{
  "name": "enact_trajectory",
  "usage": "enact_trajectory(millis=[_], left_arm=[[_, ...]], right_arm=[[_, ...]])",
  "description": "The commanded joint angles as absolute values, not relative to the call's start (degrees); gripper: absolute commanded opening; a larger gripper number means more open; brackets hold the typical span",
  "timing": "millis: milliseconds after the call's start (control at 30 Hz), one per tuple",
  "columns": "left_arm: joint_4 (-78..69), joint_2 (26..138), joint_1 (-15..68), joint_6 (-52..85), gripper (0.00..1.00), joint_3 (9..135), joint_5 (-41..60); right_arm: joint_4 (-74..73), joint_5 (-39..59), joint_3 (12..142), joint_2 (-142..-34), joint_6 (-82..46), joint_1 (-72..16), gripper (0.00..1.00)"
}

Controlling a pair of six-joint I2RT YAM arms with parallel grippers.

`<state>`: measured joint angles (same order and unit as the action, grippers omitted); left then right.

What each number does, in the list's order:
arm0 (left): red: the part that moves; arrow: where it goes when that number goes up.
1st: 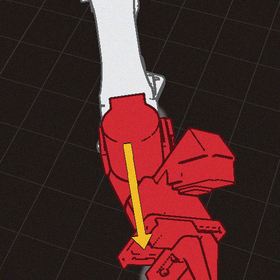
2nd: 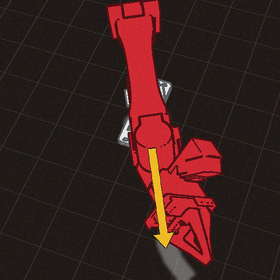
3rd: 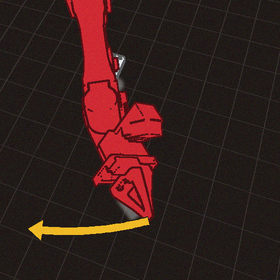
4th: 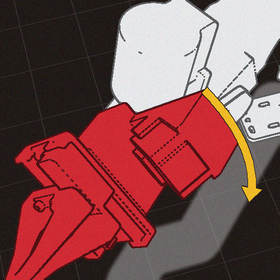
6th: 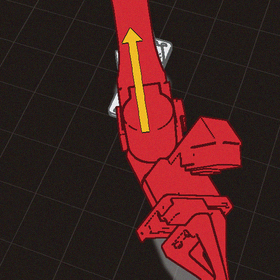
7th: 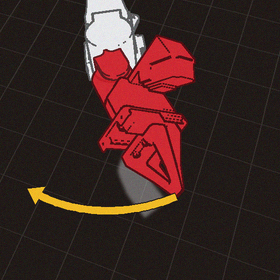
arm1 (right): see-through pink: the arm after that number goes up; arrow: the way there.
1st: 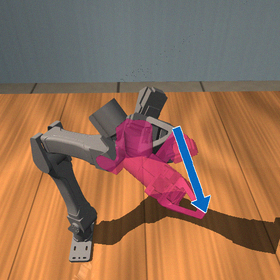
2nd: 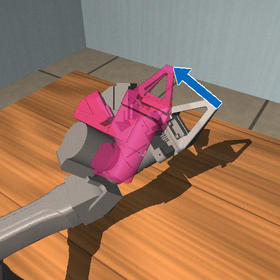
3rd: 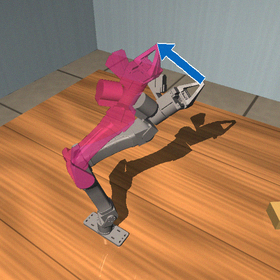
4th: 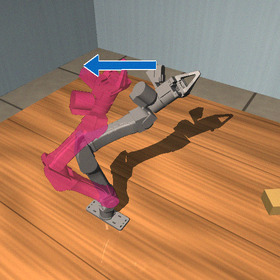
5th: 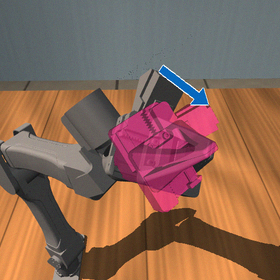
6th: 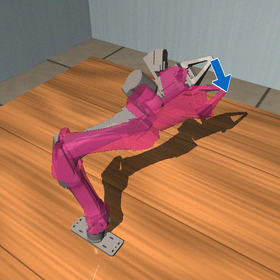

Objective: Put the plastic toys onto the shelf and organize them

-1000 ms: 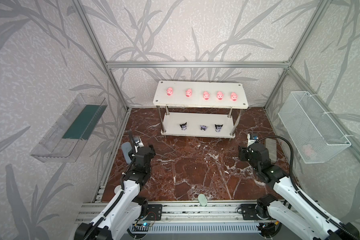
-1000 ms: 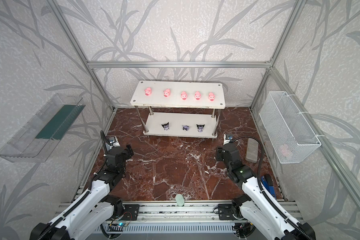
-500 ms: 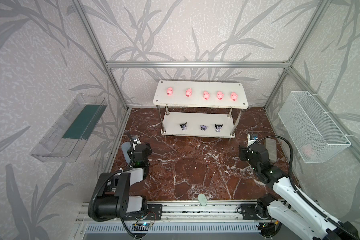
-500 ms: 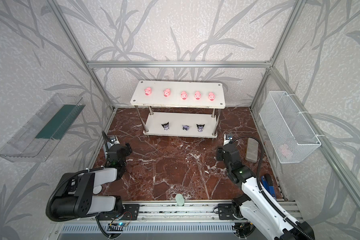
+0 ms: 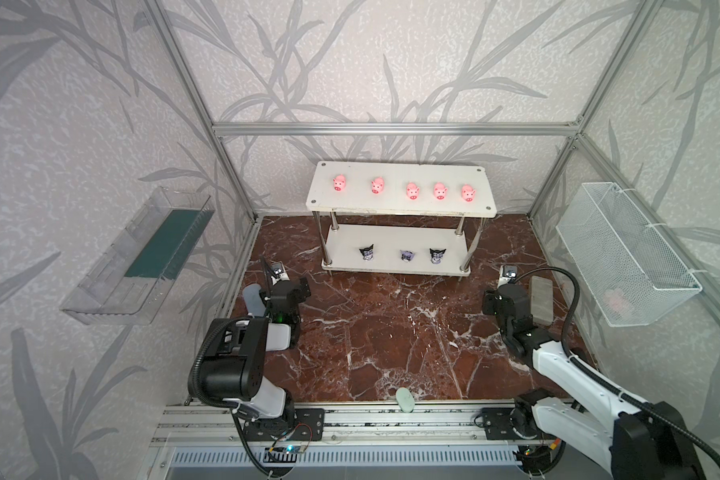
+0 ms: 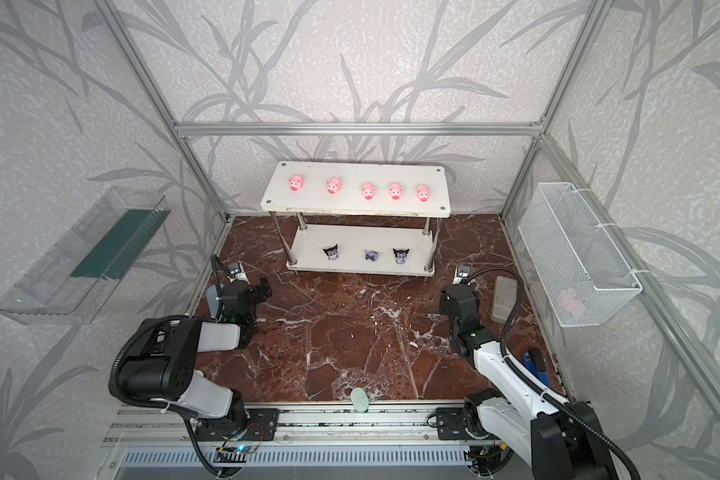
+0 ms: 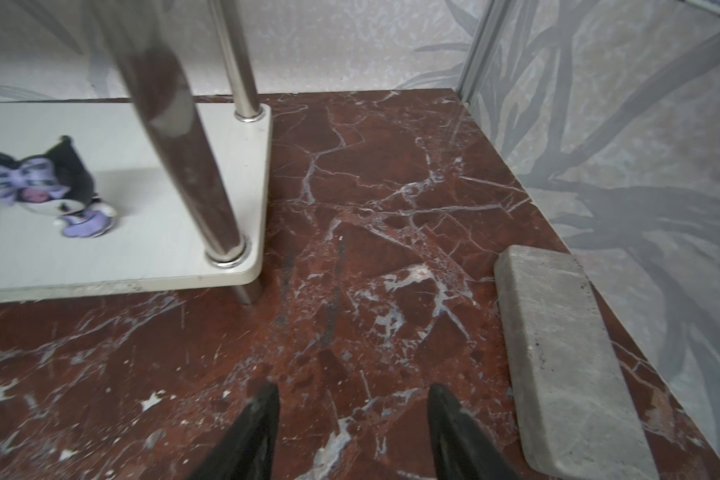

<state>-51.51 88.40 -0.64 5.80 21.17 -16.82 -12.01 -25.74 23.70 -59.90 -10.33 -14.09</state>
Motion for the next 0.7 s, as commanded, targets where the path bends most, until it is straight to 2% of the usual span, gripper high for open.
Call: enact_trajectory(millis=[0, 133, 433, 600, 667], left_arm=[[-55.0, 89.0, -0.9, 4.8, 0.99, 20.8, -16.8], [-56.3, 89.3, -0.8, 4.9, 0.99, 20.3, -17.1], [-56.4, 89.5, -0.8, 4.9, 0.99, 20.2, -17.1], [-56.4, 89.5, -0.8, 4.8, 0.99, 20.2, -17.2], [-57.2, 89.6, -0.7, 4.4, 0.99, 20.0, -16.6]], right_arm=[[-21.7, -28.1, 22.6, -62.6, -8.8, -11.5, 0.59], [-27.6, -27.8, 22.4, -68.1, -7.0, -10.6, 0.6], [-53.2, -28.0, 19.1, -81.4, 1.5, -10.5, 0.64], [-58.8, -24.2, 18.8, -86.7, 3.0, -10.6, 0.7], [-56.0, -22.1, 19.9, -86.6, 2.9, -10.6, 0.73]])
